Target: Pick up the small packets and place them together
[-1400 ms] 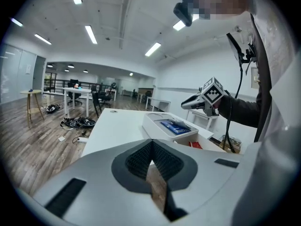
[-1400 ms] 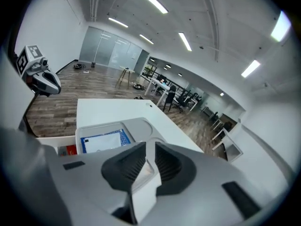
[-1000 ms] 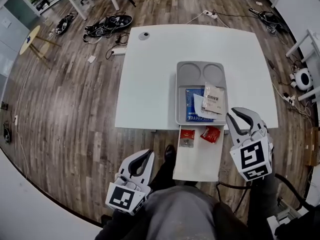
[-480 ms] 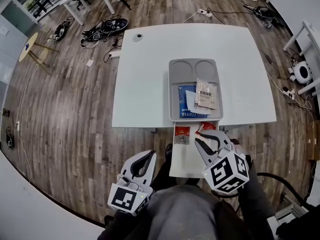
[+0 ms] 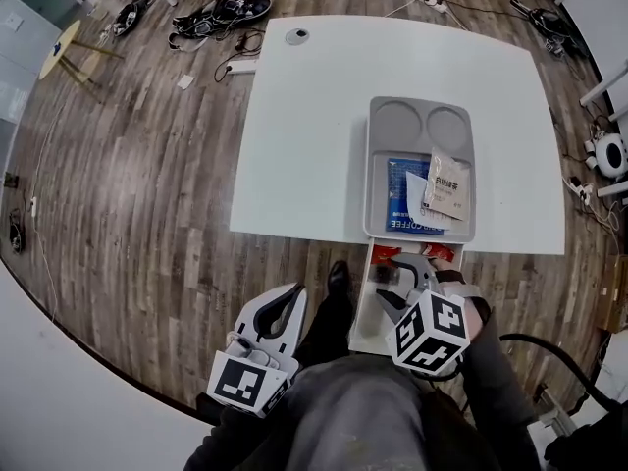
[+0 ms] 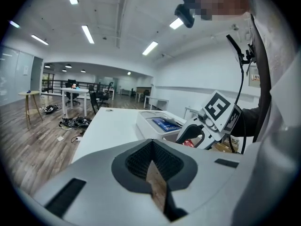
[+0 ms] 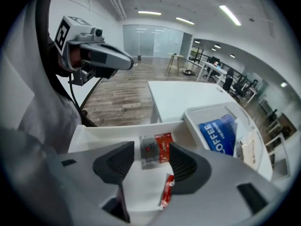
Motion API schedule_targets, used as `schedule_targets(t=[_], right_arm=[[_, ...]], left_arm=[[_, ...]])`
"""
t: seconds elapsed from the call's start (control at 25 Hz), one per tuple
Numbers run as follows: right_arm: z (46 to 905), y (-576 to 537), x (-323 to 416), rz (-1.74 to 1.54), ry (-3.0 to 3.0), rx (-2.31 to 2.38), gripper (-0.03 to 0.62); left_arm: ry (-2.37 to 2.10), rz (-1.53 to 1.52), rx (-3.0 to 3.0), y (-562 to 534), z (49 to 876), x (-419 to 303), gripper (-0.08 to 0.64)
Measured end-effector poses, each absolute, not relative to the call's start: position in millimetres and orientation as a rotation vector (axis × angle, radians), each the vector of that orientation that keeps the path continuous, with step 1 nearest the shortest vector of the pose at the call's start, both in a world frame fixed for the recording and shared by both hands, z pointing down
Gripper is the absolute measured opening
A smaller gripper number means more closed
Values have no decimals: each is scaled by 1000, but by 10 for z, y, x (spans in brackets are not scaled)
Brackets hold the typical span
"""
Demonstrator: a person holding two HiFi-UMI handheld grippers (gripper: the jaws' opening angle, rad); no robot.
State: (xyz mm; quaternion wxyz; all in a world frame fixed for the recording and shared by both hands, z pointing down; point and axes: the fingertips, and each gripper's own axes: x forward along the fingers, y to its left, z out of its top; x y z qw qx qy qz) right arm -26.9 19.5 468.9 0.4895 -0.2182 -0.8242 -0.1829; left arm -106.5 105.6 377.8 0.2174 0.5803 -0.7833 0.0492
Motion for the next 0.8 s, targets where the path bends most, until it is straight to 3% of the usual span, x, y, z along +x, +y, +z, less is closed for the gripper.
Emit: schedule_targets(t=[0.44,0.52,0.8], right_arm=[[4992,36,-364,-483,-1880,-486,215],[4983,-20,-412,-533,-1896,-453,17],[4945,-33,-416,-504,-1936,-455,6]], left_arm=[[-2157,122,1553,1095,3930,-1259,-3],[-2157,121,1545,1108,3937,-1287,-3],[-2163,122,1536,1081,3950,-1291,-3]])
